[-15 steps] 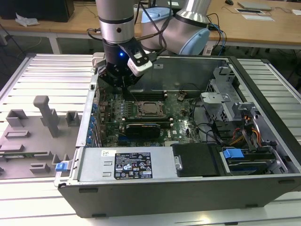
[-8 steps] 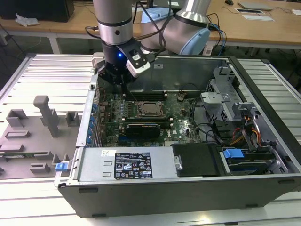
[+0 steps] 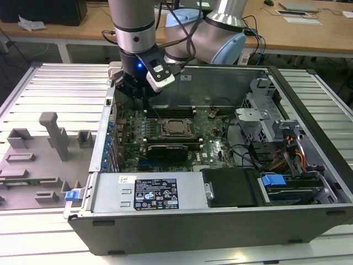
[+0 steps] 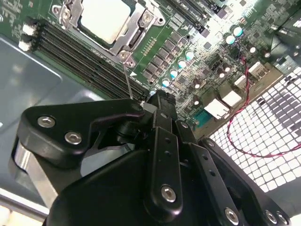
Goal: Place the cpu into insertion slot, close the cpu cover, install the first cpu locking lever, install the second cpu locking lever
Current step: 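Install the first cpu locking lever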
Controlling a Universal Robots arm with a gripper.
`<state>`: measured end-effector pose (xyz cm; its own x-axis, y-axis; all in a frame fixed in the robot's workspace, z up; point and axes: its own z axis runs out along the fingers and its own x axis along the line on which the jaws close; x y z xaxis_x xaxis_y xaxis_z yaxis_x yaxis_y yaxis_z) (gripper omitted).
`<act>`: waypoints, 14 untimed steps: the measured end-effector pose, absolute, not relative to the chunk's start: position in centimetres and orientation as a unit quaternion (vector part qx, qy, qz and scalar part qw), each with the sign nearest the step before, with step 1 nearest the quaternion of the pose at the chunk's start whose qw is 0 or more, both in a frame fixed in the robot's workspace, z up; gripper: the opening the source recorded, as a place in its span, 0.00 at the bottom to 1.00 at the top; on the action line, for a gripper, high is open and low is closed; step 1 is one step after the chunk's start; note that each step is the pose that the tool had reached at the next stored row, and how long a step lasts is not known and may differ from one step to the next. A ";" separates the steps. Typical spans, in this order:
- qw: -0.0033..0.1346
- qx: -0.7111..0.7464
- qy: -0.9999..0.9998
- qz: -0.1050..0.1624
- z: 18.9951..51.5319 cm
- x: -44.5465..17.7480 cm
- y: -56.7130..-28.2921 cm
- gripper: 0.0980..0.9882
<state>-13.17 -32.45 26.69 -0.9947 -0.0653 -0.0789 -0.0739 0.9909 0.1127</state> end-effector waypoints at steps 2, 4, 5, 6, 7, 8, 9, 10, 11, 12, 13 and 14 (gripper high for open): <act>0.038 -0.021 0.997 0.057 26.7 -13.2 -32.4 0.01; 0.039 -0.012 0.998 0.057 26.6 -13.2 -32.3 0.01; 0.039 -0.011 0.998 0.057 26.6 -13.2 -32.1 0.01; 0.039 -0.011 0.998 0.057 26.6 -13.2 -32.1 0.01; 0.039 -0.011 0.998 0.057 26.6 -13.2 -32.0 0.01; 0.039 -0.011 0.998 0.058 26.6 -13.3 -32.0 0.01; 0.039 -0.011 0.997 0.059 26.6 -13.4 -32.0 0.01; 0.039 -0.011 0.997 0.062 26.5 -13.4 -32.0 0.01; 0.039 -0.010 0.997 0.069 26.5 -13.6 -32.0 0.01; 0.039 -0.010 0.996 0.073 26.4 -13.6 -32.0 0.01; 0.039 -0.010 0.996 0.076 26.4 -13.6 -32.0 0.01; 0.039 -0.010 0.996 0.080 26.3 -13.7 -32.0 0.01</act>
<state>-13.67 -32.01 26.31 -0.9967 -0.0138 -0.0798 -0.0263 0.9872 0.1576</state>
